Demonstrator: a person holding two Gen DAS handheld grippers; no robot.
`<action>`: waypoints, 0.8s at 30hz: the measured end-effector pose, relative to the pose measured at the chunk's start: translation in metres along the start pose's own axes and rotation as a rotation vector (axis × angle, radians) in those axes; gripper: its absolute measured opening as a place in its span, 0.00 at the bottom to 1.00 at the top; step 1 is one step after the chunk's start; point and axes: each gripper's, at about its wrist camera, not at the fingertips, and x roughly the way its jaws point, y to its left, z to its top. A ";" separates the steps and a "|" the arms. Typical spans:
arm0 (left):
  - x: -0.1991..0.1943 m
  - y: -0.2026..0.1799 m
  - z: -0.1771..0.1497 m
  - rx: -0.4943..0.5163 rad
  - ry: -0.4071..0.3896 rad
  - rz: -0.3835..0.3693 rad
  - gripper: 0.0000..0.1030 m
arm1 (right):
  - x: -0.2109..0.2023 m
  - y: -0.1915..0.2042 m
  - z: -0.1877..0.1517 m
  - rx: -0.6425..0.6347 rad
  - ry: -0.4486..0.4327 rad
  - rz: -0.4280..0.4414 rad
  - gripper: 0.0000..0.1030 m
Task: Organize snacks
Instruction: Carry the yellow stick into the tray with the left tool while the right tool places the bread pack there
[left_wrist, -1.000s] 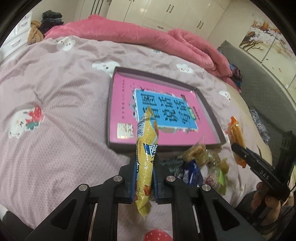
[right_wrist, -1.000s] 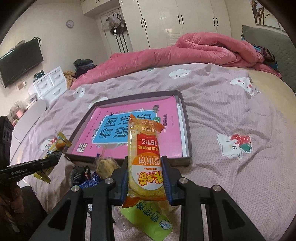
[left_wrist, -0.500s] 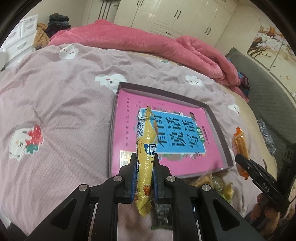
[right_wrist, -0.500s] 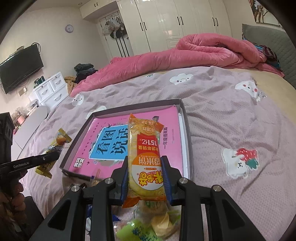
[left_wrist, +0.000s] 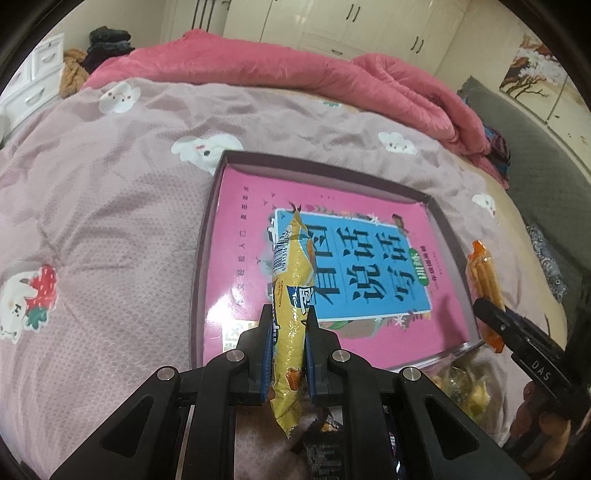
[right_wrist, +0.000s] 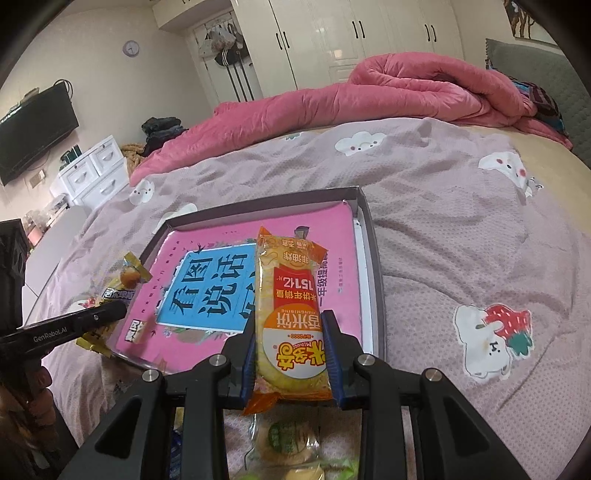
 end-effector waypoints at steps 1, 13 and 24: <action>0.002 0.000 0.000 0.002 0.003 0.002 0.14 | 0.003 0.000 0.000 0.001 0.007 0.000 0.31; 0.022 0.001 0.002 0.016 0.028 0.034 0.14 | 0.025 -0.006 -0.001 0.014 0.067 -0.043 0.31; 0.032 0.007 0.004 -0.006 0.044 0.035 0.14 | 0.031 -0.012 0.000 0.043 0.075 -0.062 0.31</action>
